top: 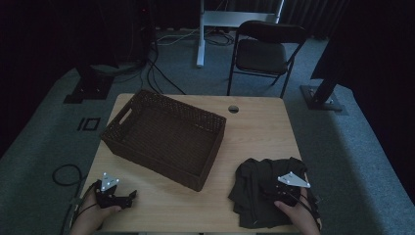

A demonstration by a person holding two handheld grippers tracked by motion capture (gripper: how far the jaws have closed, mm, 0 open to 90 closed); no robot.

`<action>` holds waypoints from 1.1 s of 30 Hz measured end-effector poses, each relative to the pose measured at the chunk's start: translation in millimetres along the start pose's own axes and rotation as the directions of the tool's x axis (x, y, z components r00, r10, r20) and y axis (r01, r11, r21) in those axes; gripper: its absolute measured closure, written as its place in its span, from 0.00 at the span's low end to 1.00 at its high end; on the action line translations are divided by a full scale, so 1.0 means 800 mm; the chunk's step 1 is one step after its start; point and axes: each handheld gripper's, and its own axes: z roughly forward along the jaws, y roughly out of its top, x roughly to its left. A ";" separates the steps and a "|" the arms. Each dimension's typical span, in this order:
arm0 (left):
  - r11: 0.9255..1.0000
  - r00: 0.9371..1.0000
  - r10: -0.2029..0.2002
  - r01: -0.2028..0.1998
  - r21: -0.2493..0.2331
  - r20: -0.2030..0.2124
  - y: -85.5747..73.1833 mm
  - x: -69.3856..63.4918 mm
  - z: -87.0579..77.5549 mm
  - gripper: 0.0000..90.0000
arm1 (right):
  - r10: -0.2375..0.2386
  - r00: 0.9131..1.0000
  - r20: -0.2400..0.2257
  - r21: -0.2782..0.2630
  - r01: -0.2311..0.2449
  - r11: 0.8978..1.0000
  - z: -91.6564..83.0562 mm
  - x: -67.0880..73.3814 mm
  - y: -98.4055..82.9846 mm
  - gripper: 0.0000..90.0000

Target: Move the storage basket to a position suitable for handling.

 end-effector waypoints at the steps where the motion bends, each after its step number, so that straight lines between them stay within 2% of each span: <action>1: 1.000 1.000 0.004 -0.004 -0.001 0.005 -0.001 0.000 0.000 0.04 | -0.003 1.000 0.001 -0.001 0.003 1.000 0.000 0.000 0.000 0.13; 9: 1.000 1.000 0.015 -0.015 -0.013 0.026 -0.002 0.005 -0.003 0.06 | 0.005 1.000 -0.008 -0.006 -0.005 1.000 -0.002 -0.001 0.002 0.14; 12: 1.000 1.000 0.013 -0.012 -0.015 0.028 0.000 0.011 -0.005 0.08 | 0.049 0.999 -0.020 -0.010 -0.050 0.999 -0.006 -0.003 0.007 0.14; 14: 0.999 0.999 0.027 -0.027 -0.028 0.018 0.004 0.015 -0.009 0.08 | 0.078 0.997 -0.021 -0.027 -0.079 0.997 -0.009 -0.005 0.013 0.14; 17: 0.999 1.000 0.016 -0.015 -0.051 0.020 0.011 0.022 -0.016 0.08 | 0.066 0.998 -0.003 -0.051 -0.066 0.997 -0.012 -0.004 0.023 0.14; 20: 0.999 1.000 0.008 -0.007 -0.053 0.019 0.016 0.029 -0.020 0.08 | 0.084 0.996 -0.020 -0.083 -0.085 0.993 -0.014 0.000 0.033 0.14; 24: 0.998 0.999 -0.011 0.013 -0.063 0.038 0.020 0.036 -0.024 0.08 | 0.058 0.998 -0.027 -0.094 -0.060 0.994 -0.016 0.009 0.047 0.14; 28: 0.998 0.999 -0.007 0.011 -0.064 0.053 0.024 0.043 -0.025 0.08 | 0.036 0.998 -0.047 -0.111 -0.042 0.993 -0.017 0.020 0.062 0.14; 32: 0.998 0.999 -0.006 0.009 -0.070 0.049 0.028 0.047 -0.026 0.08 | 0.021 0.998 -0.058 -0.121 -0.028 0.992 -0.016 0.029 0.073 0.14; 33: 0.997 0.999 -0.008 0.011 -0.073 0.033 0.031 0.050 -0.028 0.08 | 0.017 0.997 -0.073 -0.124 -0.026 0.992 -0.015 0.035 0.078 0.14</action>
